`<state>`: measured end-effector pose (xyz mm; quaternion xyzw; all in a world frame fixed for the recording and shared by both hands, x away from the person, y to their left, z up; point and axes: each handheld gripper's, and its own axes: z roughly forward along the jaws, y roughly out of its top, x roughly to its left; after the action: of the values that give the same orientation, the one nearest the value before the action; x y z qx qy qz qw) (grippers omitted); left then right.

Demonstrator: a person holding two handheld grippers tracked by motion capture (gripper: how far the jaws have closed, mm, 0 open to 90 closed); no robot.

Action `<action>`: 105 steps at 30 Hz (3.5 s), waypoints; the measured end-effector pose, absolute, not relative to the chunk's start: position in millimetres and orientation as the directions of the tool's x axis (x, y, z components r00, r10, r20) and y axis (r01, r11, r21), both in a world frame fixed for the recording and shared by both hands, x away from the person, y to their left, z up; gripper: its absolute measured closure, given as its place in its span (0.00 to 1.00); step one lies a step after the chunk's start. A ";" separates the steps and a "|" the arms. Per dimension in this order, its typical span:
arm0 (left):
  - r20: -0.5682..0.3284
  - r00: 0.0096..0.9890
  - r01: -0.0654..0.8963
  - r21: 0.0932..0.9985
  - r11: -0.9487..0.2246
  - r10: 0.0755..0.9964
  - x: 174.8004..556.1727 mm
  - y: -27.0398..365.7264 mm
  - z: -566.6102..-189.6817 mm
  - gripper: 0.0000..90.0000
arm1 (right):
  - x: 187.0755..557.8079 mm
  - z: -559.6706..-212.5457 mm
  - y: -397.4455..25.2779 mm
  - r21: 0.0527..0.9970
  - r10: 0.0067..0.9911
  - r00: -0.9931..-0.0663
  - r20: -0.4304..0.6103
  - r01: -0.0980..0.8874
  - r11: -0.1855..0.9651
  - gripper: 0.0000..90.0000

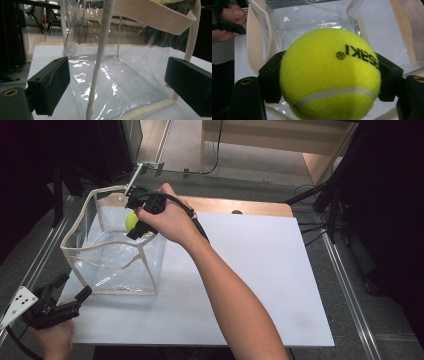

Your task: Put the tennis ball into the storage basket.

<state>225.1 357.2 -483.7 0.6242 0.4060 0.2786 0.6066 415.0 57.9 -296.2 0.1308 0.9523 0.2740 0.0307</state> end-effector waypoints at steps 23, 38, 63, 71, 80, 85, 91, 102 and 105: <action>-0.143 0.518 0.168 0.984 0.063 0.843 225.3 357.0 -483.7 0.07 | 417.9 -318.4 60.6 0.481 0.271 -0.962 0.004 0.240 0.843 0.26; -0.143 0.516 0.170 0.983 0.062 0.845 225.0 356.4 -483.6 0.07 | 412.4 -308.2 52.4 0.480 0.292 -0.956 -0.033 0.241 0.844 0.19; -0.139 0.516 0.170 0.984 0.058 0.845 225.1 355.5 -483.7 0.07 | 396.7 -294.0 13.1 0.591 0.378 -0.925 -0.031 0.288 0.754 0.00; -0.138 0.516 0.170 0.984 0.057 0.846 225.2 355.7 -483.8 0.07 | 394.3 -299.9 3.8 0.592 0.378 -0.925 -0.030 0.288 0.753 0.00; -0.139 0.515 0.170 0.984 0.059 0.846 225.2 355.4 -483.8 0.07 | 389.8 -308.1 -5.1 0.586 0.390 -0.920 -0.033 0.298 0.753 0.00; -0.139 0.514 0.169 0.984 0.059 0.846 225.2 355.3 -483.8 0.07 | 388.0 -313.6 -10.5 0.592 0.389 -0.921 -0.035 0.295 0.750 0.00; -0.138 0.514 0.169 0.984 0.058 0.846 225.3 355.2 -483.8 0.07 | 385.6 -321.9 -16.8 0.590 0.395 -0.918 -0.032 0.302 0.749 0.00; -0.137 0.515 0.170 0.984 0.055 0.846 225.0 355.1 -483.8 0.07 | 377.3 -336.3 -27.3 0.608 0.407 -0.913 -0.033 0.305 0.733 0.00; -0.136 0.516 0.170 0.984 0.054 0.846 225.1 355.3 -483.8 0.07 | 374.8 -340.2 -30.2 0.611 0.413 -0.910 -0.034 0.308 0.729 0.00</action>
<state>225.1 355.3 -483.8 0.6279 0.4044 0.2804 0.6030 374.8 -30.2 -340.2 0.1948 0.9261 0.3121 0.0838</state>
